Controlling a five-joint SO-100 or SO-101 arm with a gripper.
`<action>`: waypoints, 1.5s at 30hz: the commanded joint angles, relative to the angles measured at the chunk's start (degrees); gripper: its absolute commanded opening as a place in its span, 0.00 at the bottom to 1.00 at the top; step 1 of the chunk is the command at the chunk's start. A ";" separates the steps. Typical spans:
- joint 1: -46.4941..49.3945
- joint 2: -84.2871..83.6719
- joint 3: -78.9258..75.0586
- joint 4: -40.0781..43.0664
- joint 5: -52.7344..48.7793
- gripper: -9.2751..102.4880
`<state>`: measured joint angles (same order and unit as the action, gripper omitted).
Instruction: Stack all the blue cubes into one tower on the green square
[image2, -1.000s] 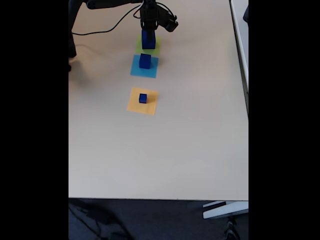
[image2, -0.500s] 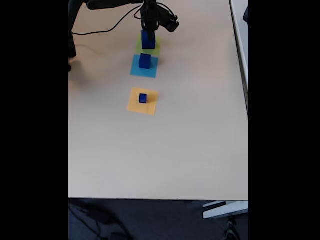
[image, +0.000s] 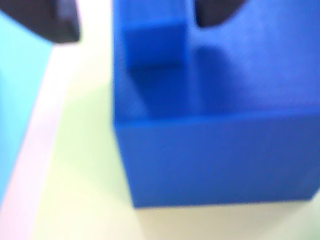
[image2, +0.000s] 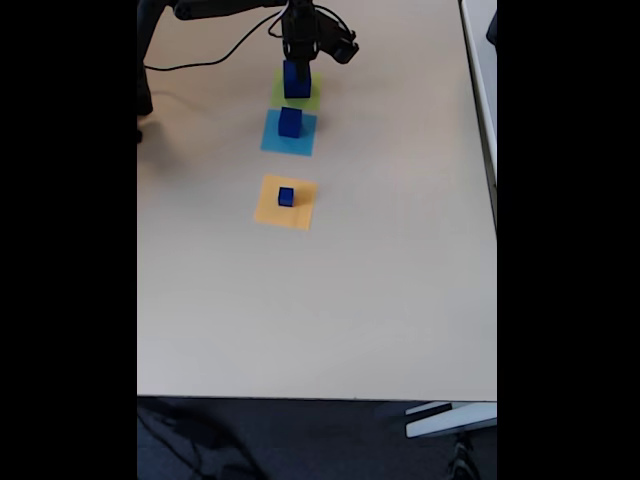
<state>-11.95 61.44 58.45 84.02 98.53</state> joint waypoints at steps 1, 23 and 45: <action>0.00 1.41 -2.99 -0.26 0.09 0.17; 0.18 0.53 -3.78 0.18 1.23 0.10; 9.93 10.37 -1.67 2.55 -11.34 0.10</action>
<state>-3.69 65.83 57.39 87.19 89.38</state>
